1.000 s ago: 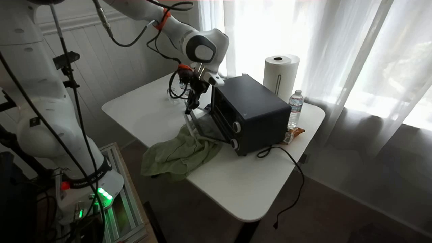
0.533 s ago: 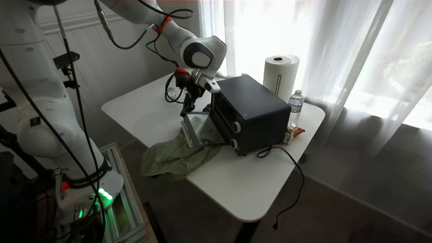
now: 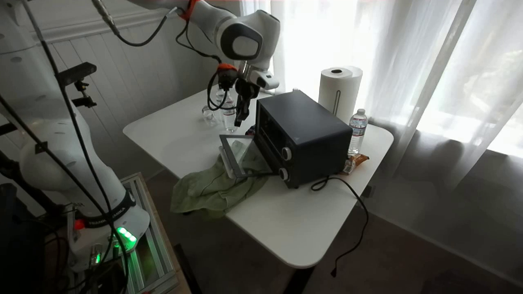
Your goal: Open the oven
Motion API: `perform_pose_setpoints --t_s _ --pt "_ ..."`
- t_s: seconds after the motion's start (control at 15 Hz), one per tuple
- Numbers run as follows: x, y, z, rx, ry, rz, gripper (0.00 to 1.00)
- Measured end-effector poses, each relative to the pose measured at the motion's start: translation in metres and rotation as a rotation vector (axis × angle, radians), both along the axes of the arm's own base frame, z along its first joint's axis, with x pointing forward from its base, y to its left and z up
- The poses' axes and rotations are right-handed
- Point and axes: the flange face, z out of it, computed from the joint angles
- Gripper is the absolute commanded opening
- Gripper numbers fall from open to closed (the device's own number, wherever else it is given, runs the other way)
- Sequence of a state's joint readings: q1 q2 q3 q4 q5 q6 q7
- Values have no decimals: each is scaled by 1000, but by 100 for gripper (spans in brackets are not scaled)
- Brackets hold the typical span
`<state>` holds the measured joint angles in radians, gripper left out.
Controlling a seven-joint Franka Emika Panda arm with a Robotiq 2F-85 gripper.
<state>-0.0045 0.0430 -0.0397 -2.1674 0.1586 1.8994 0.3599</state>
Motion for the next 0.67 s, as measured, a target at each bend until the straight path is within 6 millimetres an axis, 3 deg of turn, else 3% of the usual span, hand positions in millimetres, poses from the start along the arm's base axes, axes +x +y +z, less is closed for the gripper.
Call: perform_pose_setpoints --t_s 0.53,0.67 --pt "29 -8 81 -161 -358 99 95" --pt "33 -9 93 -167 -424 110 100"
